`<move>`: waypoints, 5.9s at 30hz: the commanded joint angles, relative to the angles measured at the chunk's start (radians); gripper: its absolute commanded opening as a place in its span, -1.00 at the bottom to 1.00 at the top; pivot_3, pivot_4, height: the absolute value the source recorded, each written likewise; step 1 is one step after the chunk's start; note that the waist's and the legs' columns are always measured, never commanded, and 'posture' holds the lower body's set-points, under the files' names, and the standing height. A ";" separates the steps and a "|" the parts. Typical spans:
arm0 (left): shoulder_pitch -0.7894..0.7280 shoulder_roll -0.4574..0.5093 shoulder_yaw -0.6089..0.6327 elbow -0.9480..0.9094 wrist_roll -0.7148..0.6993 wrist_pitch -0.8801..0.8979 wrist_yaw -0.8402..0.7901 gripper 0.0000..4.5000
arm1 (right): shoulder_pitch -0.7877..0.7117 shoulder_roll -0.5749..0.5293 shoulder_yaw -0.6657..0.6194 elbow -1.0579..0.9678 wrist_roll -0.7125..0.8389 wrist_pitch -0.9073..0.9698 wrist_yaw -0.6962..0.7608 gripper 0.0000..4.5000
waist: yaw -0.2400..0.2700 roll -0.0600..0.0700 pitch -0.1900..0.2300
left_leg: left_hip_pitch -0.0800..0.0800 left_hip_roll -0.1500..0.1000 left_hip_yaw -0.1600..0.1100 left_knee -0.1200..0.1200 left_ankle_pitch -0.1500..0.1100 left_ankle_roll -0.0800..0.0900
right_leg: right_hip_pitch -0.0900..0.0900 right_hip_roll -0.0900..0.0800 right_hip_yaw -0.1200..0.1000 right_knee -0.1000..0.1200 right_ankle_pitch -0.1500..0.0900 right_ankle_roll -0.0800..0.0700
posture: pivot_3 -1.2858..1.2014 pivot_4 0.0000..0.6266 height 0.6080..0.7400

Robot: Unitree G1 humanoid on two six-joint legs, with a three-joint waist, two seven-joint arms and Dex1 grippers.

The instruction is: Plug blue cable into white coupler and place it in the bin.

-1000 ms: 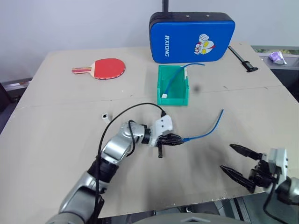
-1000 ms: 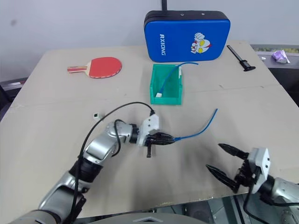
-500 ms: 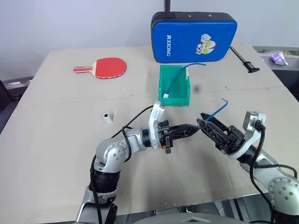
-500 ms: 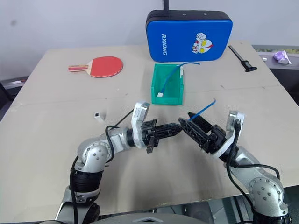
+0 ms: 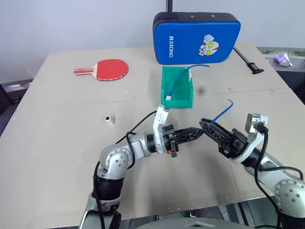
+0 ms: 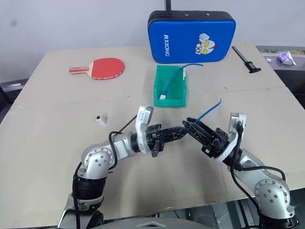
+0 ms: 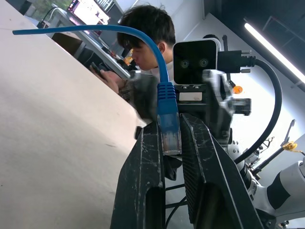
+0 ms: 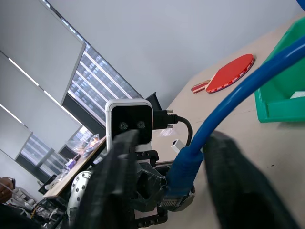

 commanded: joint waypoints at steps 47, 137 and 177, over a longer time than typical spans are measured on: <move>0.411 -0.097 0.219 0.194 1.022 -0.966 0.859 0.99 | -0.224 0.067 0.129 0.053 -0.465 -0.205 0.191 -1.00 | 0.004 -0.003 0.002 | 0.000 -0.001 -0.001 -0.006 -0.001 0.002 | -0.004 -0.004 -0.002 0.000 0.000 0.000 | 0.03 -0.52 1.00; 0.006 -0.098 -0.136 0.132 0.950 -0.980 0.434 -0.84 | -0.433 0.246 0.470 0.480 -1.226 -0.051 0.028 -1.00 | -0.003 0.006 -0.003 | -0.006 -0.009 -0.011 -0.007 0.003 -0.005 | -0.006 -0.008 -0.014 0.000 0.000 0.001 | 0.03 -0.52 1.00; 0.007 0.585 0.375 -0.342 0.164 0.003 0.123 0.37 | -1.096 0.225 0.173 1.024 -0.999 -0.058 0.220 -1.00 | -0.030 0.001 0.003 | -0.007 -0.009 -0.018 -0.009 0.006 -0.010 | -0.007 -0.005 -0.012 0.000 0.000 0.000 | 0.03 -0.52 1.00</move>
